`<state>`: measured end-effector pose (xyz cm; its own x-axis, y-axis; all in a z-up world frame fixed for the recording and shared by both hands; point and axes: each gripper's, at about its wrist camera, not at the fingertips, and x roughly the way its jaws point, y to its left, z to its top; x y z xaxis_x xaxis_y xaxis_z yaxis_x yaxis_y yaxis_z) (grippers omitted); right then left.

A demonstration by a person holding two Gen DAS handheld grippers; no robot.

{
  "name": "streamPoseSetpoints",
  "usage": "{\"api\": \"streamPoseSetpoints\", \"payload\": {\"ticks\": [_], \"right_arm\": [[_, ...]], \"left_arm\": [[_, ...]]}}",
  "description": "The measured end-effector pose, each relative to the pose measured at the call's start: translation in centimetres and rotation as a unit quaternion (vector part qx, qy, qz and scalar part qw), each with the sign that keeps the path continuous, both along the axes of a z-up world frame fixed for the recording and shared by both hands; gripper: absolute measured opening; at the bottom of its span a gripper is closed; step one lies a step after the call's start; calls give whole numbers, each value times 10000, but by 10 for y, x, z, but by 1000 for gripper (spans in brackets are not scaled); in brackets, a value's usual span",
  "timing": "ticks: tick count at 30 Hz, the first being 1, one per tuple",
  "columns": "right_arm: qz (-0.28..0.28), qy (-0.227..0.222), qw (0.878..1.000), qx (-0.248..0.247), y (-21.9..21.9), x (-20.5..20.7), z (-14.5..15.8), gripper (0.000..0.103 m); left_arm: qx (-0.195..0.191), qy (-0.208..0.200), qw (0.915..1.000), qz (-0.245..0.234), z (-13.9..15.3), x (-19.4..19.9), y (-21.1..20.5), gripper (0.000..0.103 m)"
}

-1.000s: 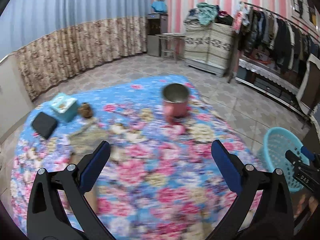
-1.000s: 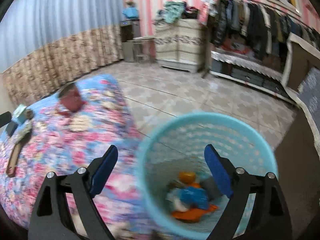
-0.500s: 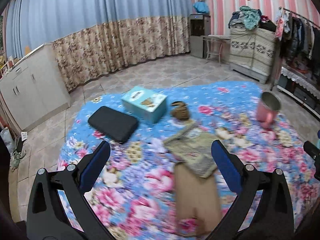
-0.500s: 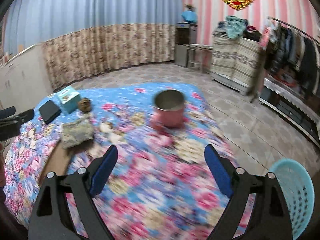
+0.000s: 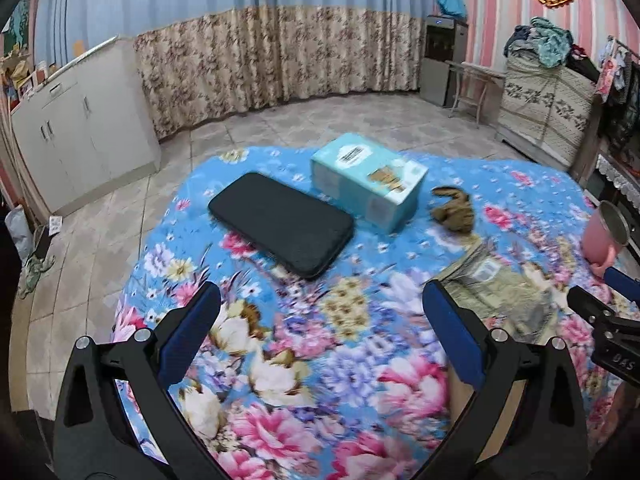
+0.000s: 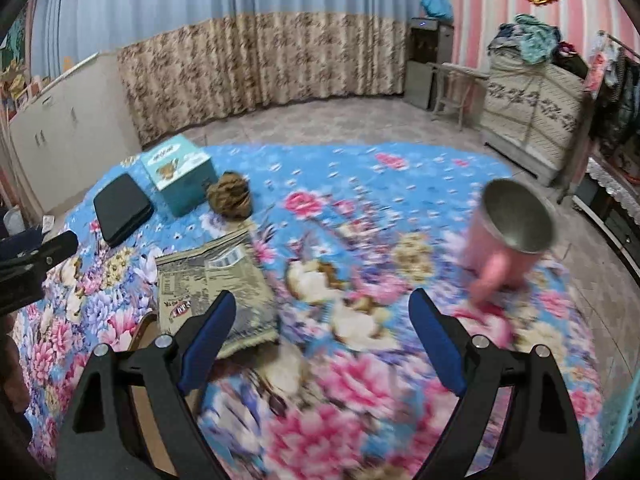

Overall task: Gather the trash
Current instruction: 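Lower the right tool onto the printed paper packet and close it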

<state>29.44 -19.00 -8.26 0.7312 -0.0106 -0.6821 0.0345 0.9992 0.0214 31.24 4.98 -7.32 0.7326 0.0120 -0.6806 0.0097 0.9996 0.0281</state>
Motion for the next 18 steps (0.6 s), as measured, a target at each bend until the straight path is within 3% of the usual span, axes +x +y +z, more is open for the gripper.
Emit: {"api": "streamPoseSetpoints", "payload": {"ticks": [7,18], "right_arm": [[168,275,9994,122,12,14,-30,87],[559,416,9971,314,20,24,-31,86]], "left_arm": [[-13,300,9994,177,-21,7,8,98],[156,261,9994,182,-17,-3,2,98]]}}
